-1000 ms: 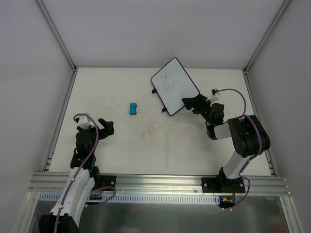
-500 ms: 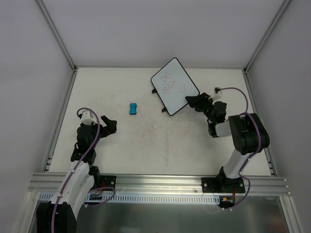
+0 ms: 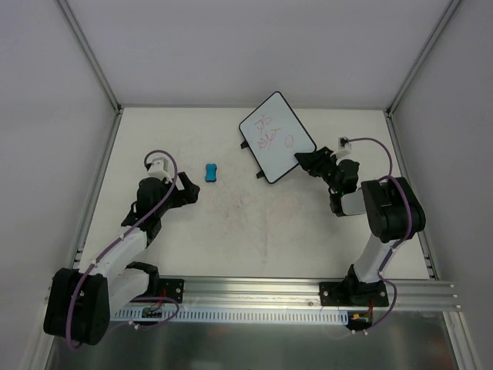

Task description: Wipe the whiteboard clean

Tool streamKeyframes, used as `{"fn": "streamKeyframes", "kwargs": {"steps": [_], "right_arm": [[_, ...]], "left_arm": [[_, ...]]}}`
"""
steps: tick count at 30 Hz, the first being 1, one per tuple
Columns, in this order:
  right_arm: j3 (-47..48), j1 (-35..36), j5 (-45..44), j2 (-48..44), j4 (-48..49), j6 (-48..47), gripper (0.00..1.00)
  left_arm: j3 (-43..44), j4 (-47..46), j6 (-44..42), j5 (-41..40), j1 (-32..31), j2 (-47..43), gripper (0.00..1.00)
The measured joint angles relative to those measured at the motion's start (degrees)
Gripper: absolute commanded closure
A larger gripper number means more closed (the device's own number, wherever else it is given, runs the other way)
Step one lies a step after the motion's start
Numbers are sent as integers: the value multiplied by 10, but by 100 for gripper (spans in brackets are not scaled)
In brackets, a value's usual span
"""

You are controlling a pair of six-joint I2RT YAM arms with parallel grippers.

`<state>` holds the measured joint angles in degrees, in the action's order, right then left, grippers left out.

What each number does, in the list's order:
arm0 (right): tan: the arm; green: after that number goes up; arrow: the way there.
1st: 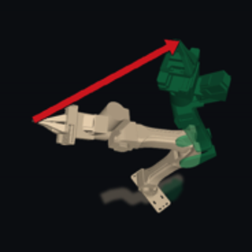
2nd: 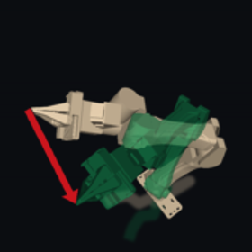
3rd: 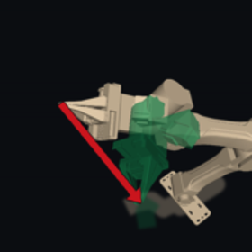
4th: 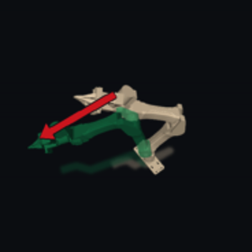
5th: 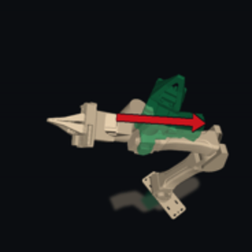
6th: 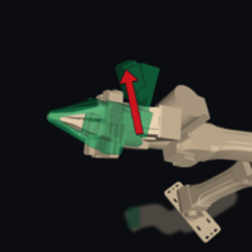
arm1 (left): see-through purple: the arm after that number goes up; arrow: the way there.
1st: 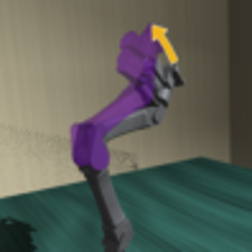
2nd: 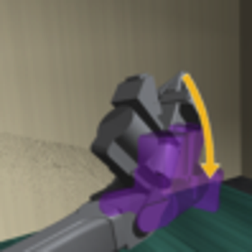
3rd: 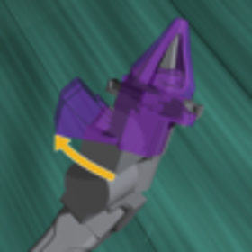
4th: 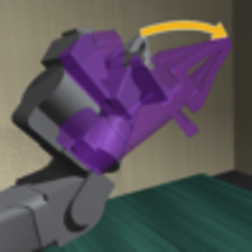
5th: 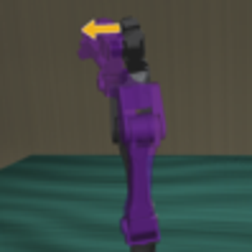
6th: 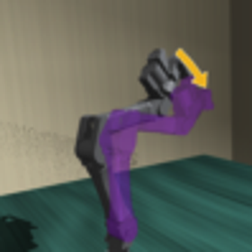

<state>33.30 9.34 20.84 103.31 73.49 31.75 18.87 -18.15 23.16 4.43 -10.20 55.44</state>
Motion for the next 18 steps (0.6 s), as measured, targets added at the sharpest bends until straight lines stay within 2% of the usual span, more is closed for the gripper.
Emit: {"fn": "streamKeyframes", "kwargs": {"steps": [6,12,18], "right_arm": [[2,-3,0,4,0,7,72],[2,-5,0,4,0,11,79],[2,-5,-2,9,3,16,82]], "left_arm": [[55,0,-10,-21,-43,58,6],[104,0,-28,-18,-45,99,2],[158,3,-48,-8,-45,166,1]]}}
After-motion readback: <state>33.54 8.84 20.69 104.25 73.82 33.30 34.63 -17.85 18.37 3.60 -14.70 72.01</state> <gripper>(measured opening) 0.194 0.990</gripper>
